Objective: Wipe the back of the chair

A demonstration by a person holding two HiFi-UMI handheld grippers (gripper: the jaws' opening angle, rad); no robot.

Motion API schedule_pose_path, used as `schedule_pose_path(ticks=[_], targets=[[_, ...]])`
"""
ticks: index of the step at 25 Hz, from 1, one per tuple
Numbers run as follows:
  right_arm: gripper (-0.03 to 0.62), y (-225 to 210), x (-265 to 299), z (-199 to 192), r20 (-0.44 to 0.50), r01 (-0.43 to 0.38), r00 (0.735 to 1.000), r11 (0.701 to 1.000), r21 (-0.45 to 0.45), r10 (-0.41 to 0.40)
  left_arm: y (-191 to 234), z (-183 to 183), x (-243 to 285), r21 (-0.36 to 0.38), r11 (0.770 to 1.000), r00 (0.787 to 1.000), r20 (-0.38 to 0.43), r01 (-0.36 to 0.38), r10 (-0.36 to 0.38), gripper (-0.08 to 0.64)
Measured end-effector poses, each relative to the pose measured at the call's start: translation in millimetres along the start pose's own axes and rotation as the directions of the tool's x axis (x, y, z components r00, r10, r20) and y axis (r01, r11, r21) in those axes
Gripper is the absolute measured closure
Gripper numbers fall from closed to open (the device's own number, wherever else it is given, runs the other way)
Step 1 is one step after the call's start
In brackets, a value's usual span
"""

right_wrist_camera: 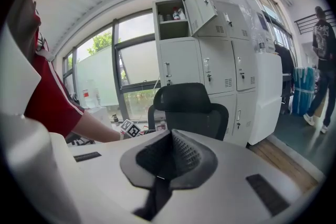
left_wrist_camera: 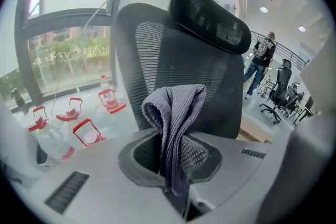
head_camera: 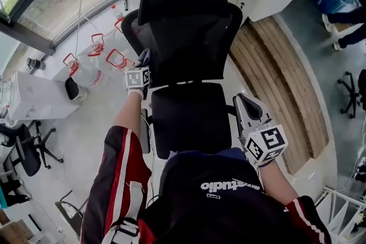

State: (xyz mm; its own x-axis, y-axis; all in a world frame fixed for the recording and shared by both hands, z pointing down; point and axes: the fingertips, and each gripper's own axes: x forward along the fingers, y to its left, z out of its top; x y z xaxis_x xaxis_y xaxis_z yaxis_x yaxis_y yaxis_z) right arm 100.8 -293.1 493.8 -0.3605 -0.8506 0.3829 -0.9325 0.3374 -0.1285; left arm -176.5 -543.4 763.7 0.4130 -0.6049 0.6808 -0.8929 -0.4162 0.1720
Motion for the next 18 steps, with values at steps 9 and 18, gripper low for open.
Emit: schedule_pose_path(ticks=[9, 18], targets=[[0.595, 44, 15, 0, -0.004, -0.048, 0.999, 0.998, -0.027, 0.048, 56, -17, -47, -0.082, 0.995, 0.997, 0.041, -0.055, 0.058, 0.505], [0.595, 67, 8, 5, 0.025, -0.070, 0.997, 0.997, -0.032, 0.071, 34, -45, -74, -0.126, 0.992, 0.996, 0.085, 0.027, -0.016, 0.505]])
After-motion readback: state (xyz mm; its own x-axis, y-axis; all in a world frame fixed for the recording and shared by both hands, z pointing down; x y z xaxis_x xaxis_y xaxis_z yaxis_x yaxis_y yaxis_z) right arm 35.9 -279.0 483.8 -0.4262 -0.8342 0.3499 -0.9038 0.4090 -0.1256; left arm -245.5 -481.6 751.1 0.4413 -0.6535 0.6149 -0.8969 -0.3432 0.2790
